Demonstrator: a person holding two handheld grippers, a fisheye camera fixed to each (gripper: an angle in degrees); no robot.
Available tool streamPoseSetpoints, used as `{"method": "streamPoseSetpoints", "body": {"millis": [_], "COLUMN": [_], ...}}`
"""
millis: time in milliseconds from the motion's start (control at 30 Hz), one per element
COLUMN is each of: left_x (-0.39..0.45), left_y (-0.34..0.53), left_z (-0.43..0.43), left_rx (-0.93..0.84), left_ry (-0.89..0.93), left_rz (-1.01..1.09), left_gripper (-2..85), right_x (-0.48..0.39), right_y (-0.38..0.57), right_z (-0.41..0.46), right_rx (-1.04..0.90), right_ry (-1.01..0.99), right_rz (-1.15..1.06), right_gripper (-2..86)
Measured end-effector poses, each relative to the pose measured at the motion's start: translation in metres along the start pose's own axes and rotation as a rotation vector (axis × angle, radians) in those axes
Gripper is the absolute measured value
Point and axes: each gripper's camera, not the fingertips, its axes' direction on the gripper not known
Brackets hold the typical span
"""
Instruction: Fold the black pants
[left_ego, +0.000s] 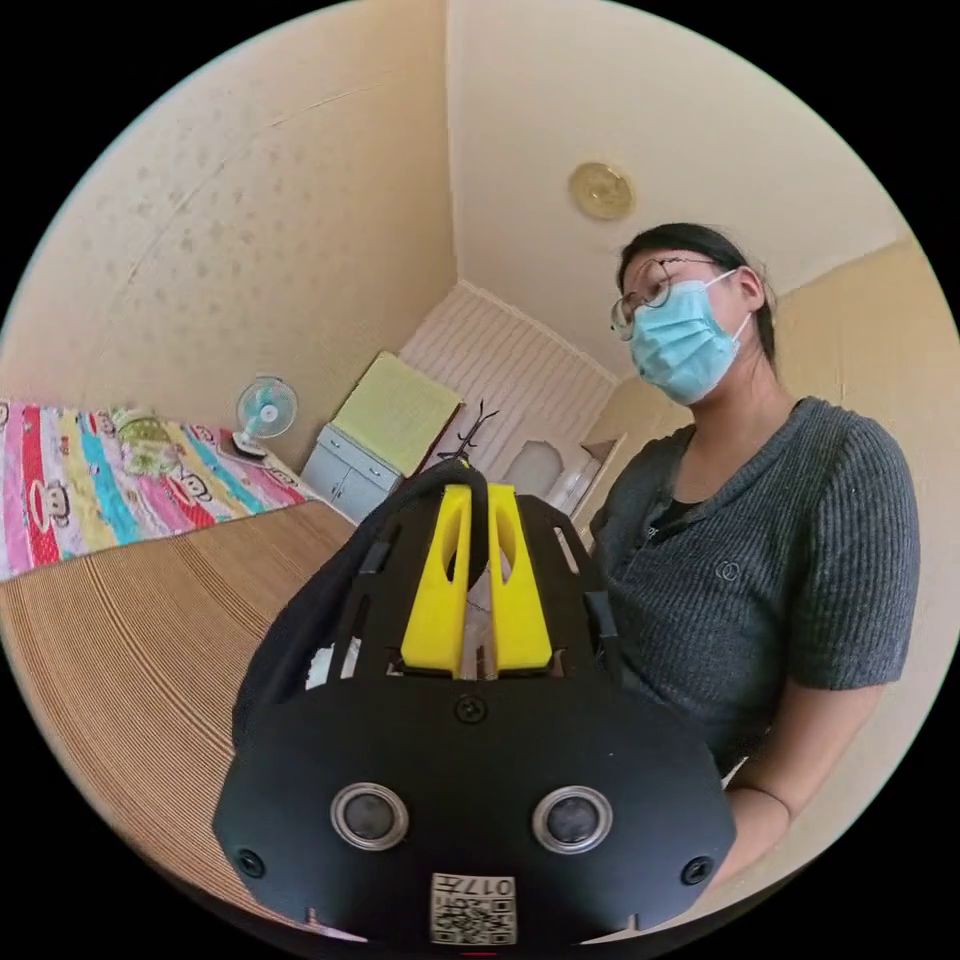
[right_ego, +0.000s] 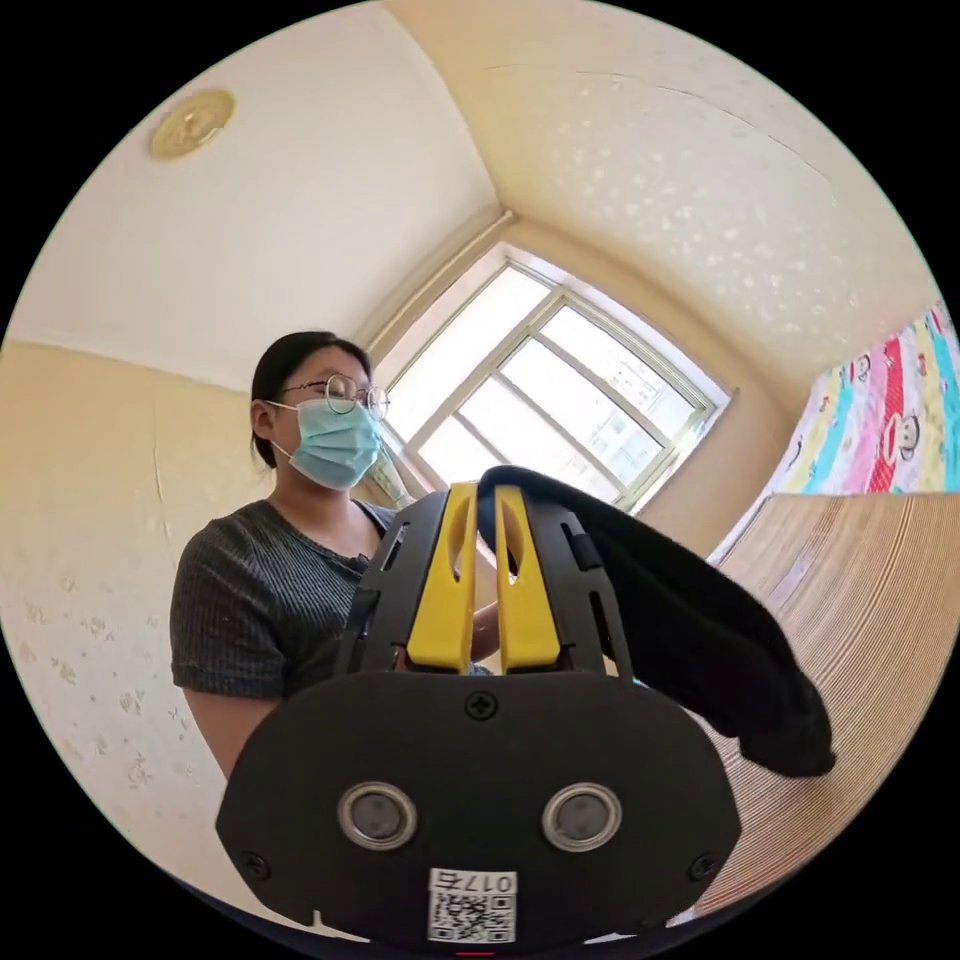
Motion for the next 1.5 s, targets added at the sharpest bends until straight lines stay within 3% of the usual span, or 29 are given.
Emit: {"method": "streamPoseSetpoints", "body": {"millis": [133, 200, 367, 467, 600, 800, 967, 1033, 1133, 1200, 1367, 1500], "left_x": [0.034, 0.019, -0.066, -0.143, -0.246, -0.325, -0.356, -0.365, -0.38, -0.405, -0.486, -0.565], "left_y": [-0.036, -0.05, -0.04, -0.02, 0.022, 0.162, 0.306, 0.347, 0.37, 0.364, 0.35, 0.359], "left_z": [0.007, 0.009, 0.038, 0.066, 0.086, 0.109, 0.112, 0.105, 0.083, 0.063, 0.03, 0.027], "left_rx": [0.031, 0.08, 0.0, -0.078, -0.118, -0.305, -0.422, -0.466, -0.34, -0.285, -0.268, -0.387], "left_ry": [0.0, -0.064, -0.417, -0.56, -0.611, -0.641, -0.619, -0.643, -0.556, -0.58, -0.637, -0.577], "left_rz": [0.112, -0.018, -0.278, -0.37, -0.519, -0.778, -1.122, -1.249, -1.299, -1.285, -1.218, -1.239], "left_gripper": [2.5, 2.9, 2.9, 2.7, 3.3, 4.2, 7.2, 8.2, 9.2, 11.6, 15.2, 15.4], "right_x": [-0.047, -0.042, 0.06, 0.142, 0.215, 0.257, 0.294, 0.296, 0.302, 0.316, 0.4, 0.46], "right_y": [-0.042, -0.057, -0.075, -0.072, -0.057, 0.044, 0.222, 0.256, 0.26, 0.238, 0.161, 0.132], "right_z": [0.009, 0.005, -0.023, -0.047, -0.073, -0.074, -0.11, -0.124, -0.14, -0.144, -0.15, -0.148], "right_rx": [-0.061, -0.071, -0.115, -0.126, -0.104, -0.27, -0.217, -0.135, -0.004, -0.021, -0.142, -0.241], "right_ry": [0.048, 0.142, 0.547, 0.617, 0.611, 0.789, 0.804, 0.756, 0.681, 0.701, 0.663, 0.641], "right_rz": [-0.113, -0.062, 0.285, 0.433, 0.578, 0.725, 1.213, 1.311, 1.306, 1.257, 1.105, 1.086], "right_gripper": [2.2, 2.2, 2.0, 2.0, 2.2, 2.6, 4.2, 5.4, 8.8, 11.9, 22.8, 23.9]}}
